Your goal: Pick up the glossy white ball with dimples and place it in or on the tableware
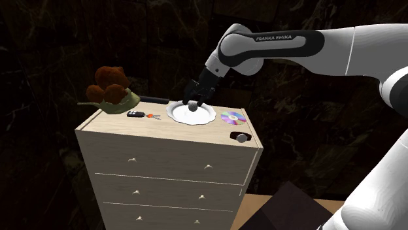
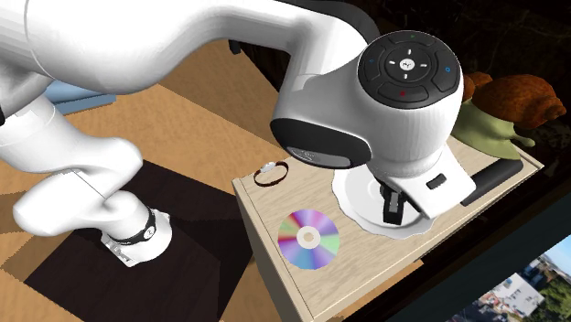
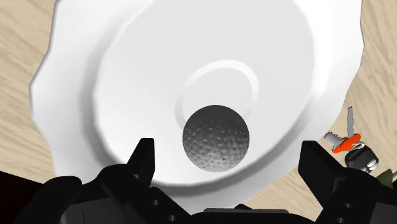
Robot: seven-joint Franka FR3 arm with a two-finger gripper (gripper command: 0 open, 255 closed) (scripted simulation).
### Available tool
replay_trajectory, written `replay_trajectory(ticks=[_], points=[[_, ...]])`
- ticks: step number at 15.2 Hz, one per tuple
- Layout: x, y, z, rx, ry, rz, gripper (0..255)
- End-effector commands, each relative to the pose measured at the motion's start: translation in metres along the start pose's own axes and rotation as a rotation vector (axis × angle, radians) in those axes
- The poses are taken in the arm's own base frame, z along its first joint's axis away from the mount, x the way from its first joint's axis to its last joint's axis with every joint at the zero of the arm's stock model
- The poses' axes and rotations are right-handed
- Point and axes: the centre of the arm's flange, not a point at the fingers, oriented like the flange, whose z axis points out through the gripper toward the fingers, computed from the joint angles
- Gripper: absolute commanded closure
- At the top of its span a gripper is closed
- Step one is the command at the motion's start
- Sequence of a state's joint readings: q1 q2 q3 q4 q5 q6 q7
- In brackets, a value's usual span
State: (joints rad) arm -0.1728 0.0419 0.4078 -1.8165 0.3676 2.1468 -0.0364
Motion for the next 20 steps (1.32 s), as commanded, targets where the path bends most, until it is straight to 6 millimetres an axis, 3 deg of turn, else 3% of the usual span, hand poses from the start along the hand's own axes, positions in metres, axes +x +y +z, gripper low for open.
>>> replay_trajectory(ticks=[1, 5, 6, 15, 20], points=[[0.000, 0.000, 0.001, 0.000, 0.000, 0.000, 0], [0.000, 0.000, 0.001, 0.000, 0.000, 0.000, 0], [0.000, 0.000, 0.001, 0.000, 0.000, 0.000, 255], [0.000, 0.000, 0.001, 0.000, 0.000, 0.000, 255], [0.007, -0.009, -0.023, 0.000, 0.000, 0.000, 255]])
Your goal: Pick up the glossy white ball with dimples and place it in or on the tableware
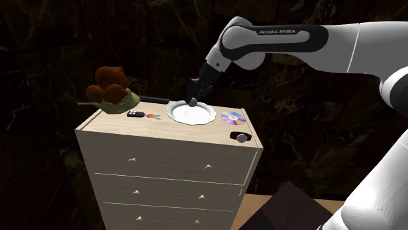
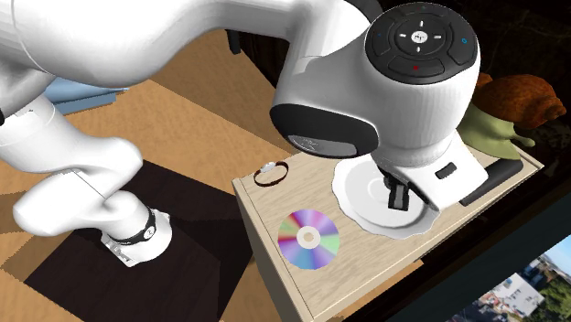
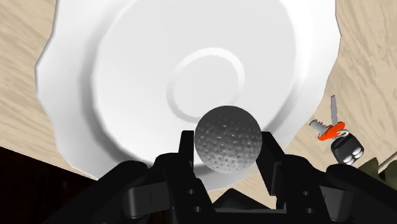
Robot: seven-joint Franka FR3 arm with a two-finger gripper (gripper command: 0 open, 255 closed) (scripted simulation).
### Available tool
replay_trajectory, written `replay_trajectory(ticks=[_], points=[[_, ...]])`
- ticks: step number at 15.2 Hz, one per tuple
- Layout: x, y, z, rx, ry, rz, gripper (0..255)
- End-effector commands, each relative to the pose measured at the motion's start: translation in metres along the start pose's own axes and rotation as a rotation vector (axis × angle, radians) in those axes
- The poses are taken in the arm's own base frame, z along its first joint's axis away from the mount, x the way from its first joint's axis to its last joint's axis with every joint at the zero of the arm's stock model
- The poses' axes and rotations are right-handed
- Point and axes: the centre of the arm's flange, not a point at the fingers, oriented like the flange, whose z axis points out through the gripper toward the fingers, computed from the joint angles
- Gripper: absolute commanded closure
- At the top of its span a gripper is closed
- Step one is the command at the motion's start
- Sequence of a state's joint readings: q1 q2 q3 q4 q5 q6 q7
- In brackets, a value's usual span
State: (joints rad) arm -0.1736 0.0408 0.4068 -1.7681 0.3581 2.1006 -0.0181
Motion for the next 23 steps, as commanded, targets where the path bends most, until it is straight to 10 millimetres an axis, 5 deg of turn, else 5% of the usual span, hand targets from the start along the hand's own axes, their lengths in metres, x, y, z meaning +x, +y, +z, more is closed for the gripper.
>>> replay_trajectory(ticks=[1, 12, 23], points=[[0.003, -0.003, -0.010, 0.000, 0.000, 0.000, 255], [0.011, -0.032, -0.068, 0.000, 0.000, 0.000, 255], [-0.004, -0.012, -0.015, 0.000, 0.000, 0.000, 255]])
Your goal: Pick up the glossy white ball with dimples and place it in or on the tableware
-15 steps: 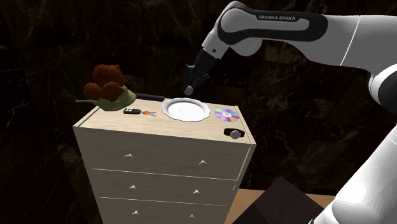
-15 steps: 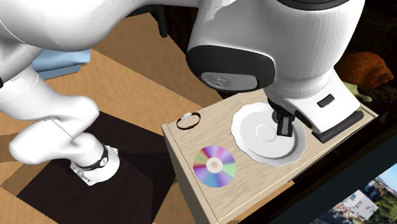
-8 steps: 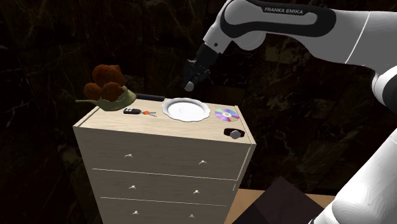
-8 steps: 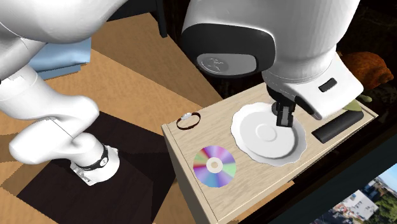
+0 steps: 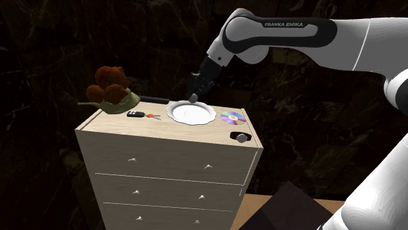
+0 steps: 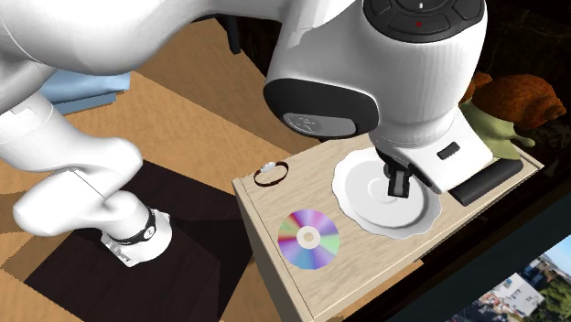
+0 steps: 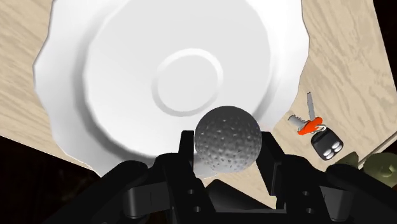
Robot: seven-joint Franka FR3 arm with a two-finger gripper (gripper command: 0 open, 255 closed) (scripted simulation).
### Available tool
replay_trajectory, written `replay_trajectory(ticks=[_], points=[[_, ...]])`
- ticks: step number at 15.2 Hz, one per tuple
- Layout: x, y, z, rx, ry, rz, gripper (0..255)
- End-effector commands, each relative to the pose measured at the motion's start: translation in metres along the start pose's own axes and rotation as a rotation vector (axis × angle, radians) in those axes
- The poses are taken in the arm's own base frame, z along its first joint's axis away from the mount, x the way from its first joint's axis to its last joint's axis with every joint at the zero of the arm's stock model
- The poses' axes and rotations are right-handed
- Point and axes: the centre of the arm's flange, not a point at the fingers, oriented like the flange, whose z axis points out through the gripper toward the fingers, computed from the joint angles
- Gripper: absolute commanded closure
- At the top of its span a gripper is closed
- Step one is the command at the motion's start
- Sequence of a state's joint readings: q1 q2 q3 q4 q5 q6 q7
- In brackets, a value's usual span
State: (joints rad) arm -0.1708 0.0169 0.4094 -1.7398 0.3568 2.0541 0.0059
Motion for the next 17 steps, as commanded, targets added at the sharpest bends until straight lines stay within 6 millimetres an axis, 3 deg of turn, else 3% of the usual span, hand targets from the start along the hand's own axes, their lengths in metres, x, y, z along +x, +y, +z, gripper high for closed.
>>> replay_trajectory(ticks=[1, 5, 13, 14, 17], points=[[-0.004, 0.004, 0.009, 0.000, 0.000, 0.000, 255], [-0.009, 0.012, 0.028, 0.000, 0.000, 0.000, 255], [-0.009, 0.012, 0.028, 0.000, 0.000, 0.000, 255], [-0.009, 0.012, 0.028, 0.000, 0.000, 0.000, 0], [-0.009, 0.012, 0.028, 0.000, 0.000, 0.000, 0]])
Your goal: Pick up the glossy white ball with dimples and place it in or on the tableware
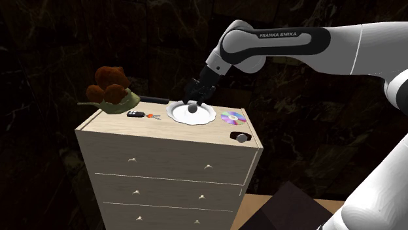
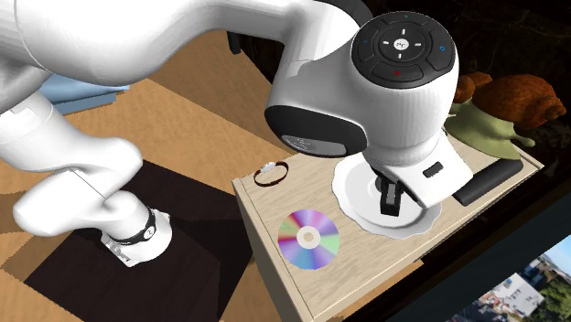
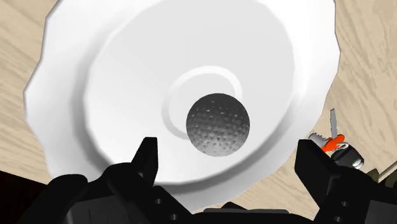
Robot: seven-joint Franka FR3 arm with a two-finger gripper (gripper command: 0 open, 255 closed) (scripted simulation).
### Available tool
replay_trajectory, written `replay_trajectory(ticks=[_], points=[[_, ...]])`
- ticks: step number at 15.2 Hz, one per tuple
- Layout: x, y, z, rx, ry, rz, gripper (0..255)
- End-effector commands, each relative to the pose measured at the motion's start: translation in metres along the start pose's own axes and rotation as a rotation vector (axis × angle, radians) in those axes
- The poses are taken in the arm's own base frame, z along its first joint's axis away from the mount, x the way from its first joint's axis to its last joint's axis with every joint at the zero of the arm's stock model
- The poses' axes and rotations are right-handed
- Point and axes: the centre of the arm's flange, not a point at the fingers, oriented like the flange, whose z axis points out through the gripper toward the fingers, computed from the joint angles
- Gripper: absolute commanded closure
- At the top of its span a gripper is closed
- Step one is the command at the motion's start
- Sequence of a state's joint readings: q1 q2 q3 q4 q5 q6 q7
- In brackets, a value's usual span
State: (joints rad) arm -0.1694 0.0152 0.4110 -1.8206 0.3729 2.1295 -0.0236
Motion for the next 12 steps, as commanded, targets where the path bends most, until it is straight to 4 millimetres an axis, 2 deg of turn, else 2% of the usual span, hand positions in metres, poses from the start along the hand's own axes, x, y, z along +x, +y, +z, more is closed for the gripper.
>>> replay_trajectory(ticks=[1, 2, 6, 12], points=[[0.000, 0.000, 0.000, 0.000, 0.000, 0.000, 0], [0.000, 0.000, 0.000, 0.000, 0.000, 0.000, 0], [0.000, 0.000, -0.050, 0.000, 0.000, 0.000, 0], [0.000, 0.000, -0.050, 0.000, 0.000, 0.000, 0]])
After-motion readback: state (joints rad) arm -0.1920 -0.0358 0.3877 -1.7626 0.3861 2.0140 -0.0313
